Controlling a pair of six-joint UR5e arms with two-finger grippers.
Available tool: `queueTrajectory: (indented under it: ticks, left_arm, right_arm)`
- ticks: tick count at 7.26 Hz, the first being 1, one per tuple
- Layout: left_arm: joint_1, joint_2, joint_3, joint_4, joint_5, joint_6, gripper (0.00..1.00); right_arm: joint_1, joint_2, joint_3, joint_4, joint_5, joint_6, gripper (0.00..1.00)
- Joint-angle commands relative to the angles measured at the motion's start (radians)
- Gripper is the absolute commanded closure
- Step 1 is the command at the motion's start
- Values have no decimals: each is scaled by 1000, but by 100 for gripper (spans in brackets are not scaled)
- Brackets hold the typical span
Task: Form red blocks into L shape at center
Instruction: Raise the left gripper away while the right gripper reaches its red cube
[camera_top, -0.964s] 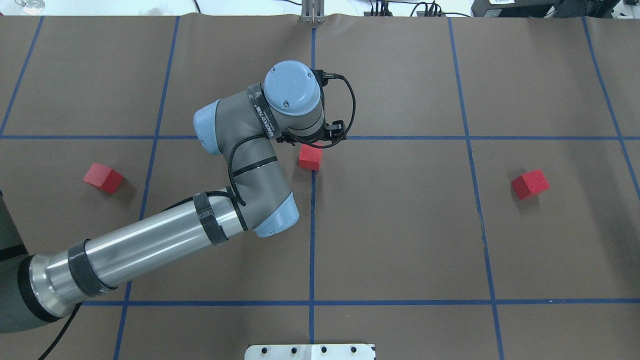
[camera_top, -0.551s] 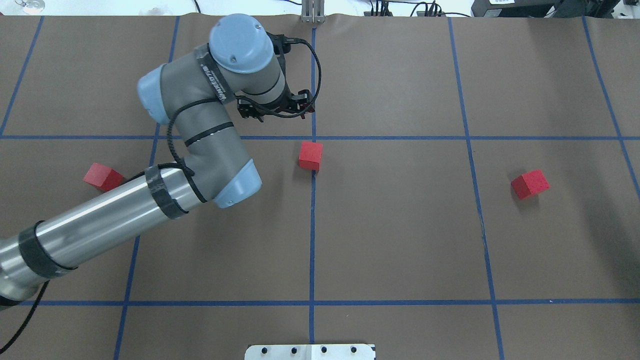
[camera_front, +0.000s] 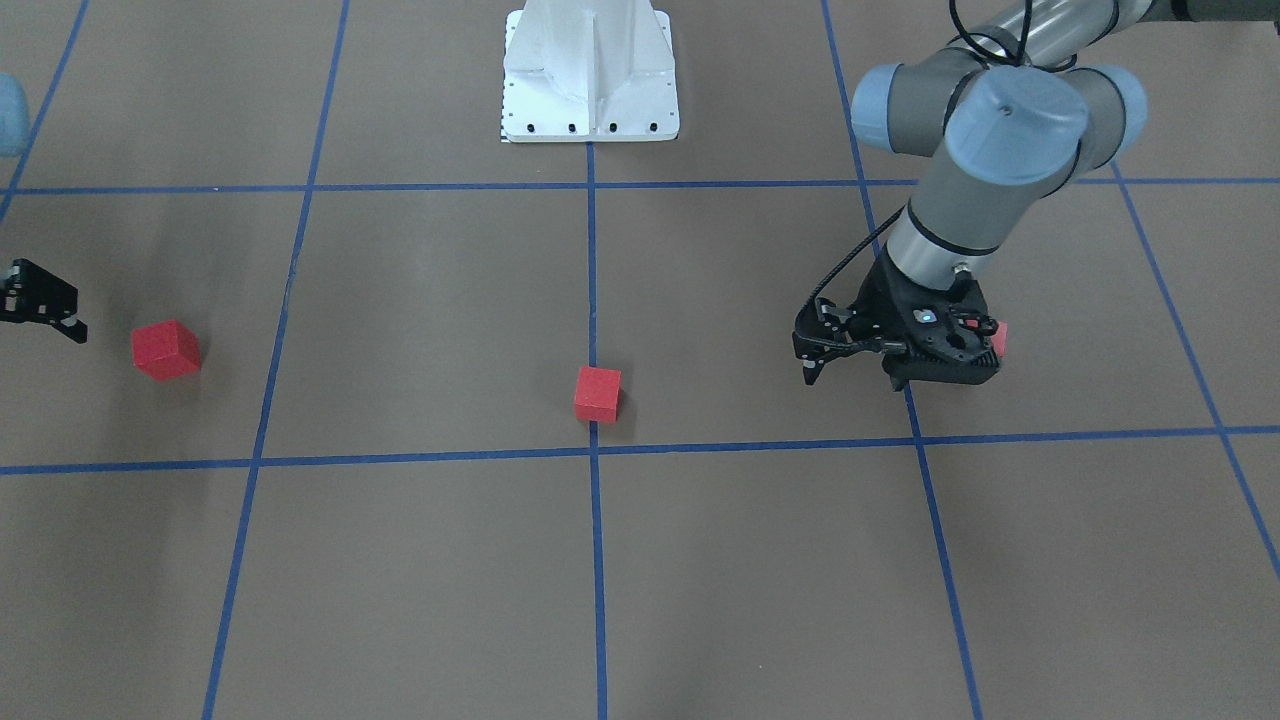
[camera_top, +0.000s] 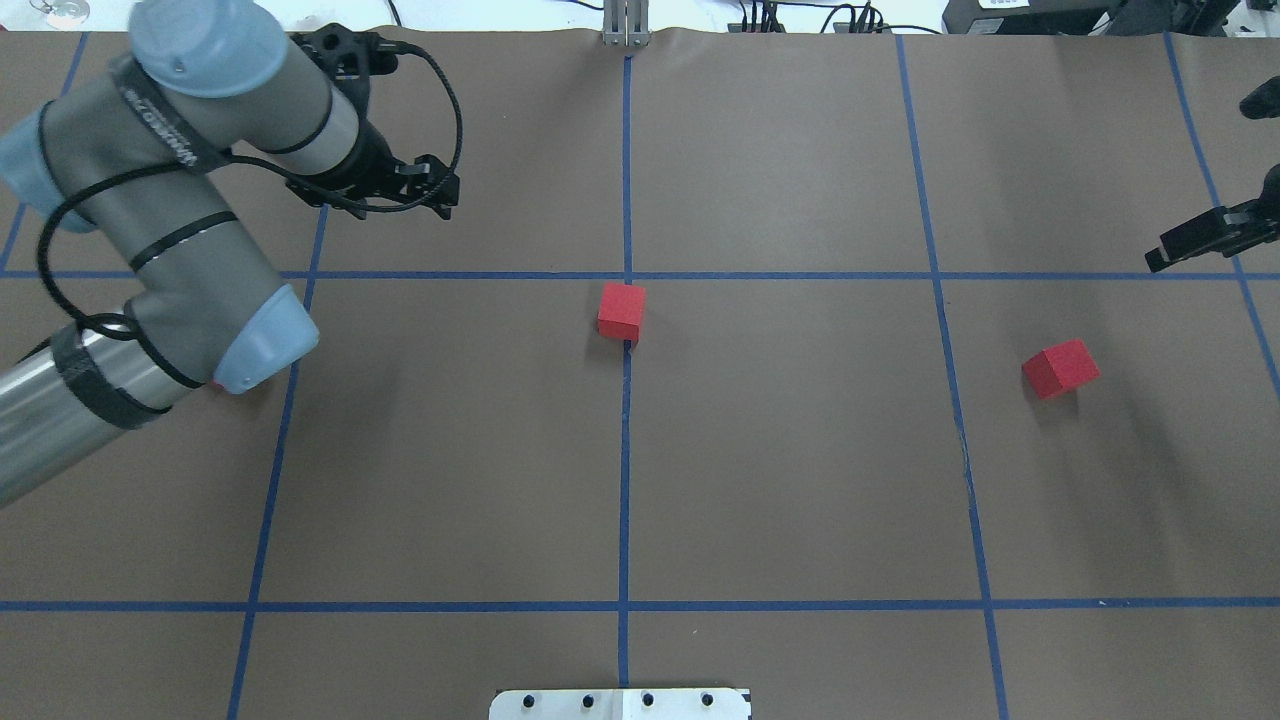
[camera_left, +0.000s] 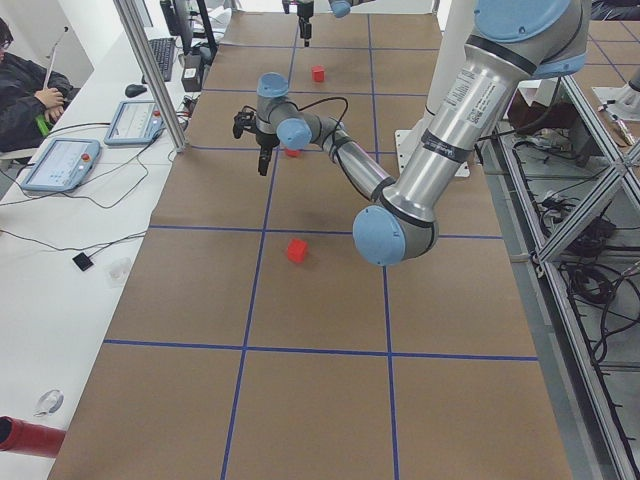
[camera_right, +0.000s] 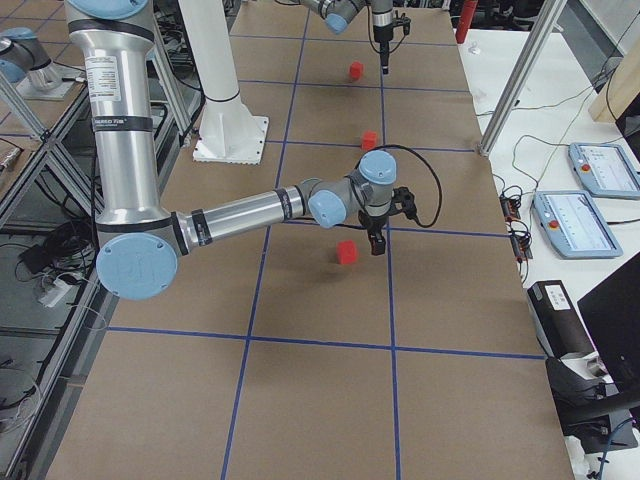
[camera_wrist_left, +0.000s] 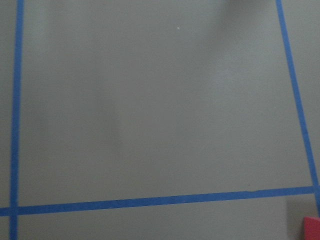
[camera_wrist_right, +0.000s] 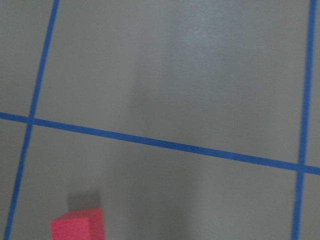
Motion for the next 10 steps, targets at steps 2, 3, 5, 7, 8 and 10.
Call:
queueTrajectory:
  ticks: [2, 3, 5, 7, 8, 10]
  left_arm:
    - [-16, 18, -10, -2, -13, 16, 0]
    - [-16, 18, -10, -2, -13, 16, 0]
    - [-16, 21, -6, -9, -13, 16, 0]
    - [-18, 21, -4, -9, -13, 16, 0]
    - [-18, 21, -4, -9, -13, 16, 0]
    - [-18, 28, -10, -11, -13, 15, 0]
  right_arm:
    - [-127, 0, -10, 5, -25, 3, 1]
    - [-144, -1, -27, 3, -25, 3, 1]
    - [-175, 0, -67, 2, -36, 0, 1]
    - [-193, 0, -96, 0, -35, -4, 1]
    - [-193, 2, -104, 1, -35, -4, 2]
    - [-193, 4, -107, 1, -33, -2, 44]
